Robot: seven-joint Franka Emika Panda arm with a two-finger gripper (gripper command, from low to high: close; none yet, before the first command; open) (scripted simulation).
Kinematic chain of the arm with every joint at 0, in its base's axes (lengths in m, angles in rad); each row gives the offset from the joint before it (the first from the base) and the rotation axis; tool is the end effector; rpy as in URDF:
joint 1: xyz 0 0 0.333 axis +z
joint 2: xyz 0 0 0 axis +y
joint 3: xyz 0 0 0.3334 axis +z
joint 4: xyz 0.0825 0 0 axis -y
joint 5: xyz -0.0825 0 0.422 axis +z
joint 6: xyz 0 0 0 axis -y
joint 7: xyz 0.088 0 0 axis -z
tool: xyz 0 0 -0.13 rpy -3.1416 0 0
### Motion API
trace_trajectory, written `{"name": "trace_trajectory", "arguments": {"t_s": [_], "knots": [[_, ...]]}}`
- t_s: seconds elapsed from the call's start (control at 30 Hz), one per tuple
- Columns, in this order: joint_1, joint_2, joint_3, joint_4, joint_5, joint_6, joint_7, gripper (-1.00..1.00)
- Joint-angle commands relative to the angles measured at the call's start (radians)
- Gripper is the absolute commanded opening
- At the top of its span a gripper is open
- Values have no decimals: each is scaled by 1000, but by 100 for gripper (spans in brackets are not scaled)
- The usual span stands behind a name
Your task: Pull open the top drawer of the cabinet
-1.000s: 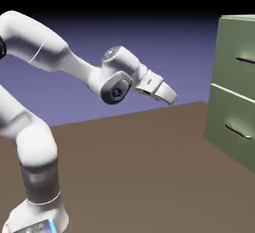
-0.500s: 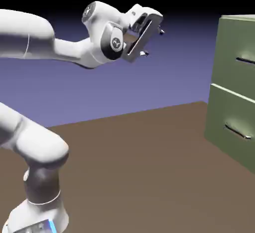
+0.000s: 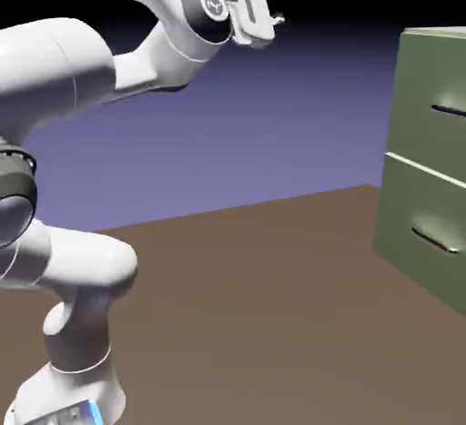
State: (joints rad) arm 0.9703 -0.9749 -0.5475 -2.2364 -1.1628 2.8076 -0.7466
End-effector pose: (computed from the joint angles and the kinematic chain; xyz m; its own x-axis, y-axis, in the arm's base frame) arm 0.3698 0.0484 0.8010 -0.3091 0.9414 0.1350 0.0863 -0.1136 0.9898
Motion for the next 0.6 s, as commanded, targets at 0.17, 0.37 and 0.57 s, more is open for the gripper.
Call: {"name": "trace_trajectory", "arguments": {"t_s": [0.17, 0.37, 0.57], "knots": [[168, -71, -96, 101, -204, -40, -261, 0], [336, -142, -192, 201, -408, -80, -522, 0], [504, -213, -288, 302, -612, -121, -783, 0]]}}
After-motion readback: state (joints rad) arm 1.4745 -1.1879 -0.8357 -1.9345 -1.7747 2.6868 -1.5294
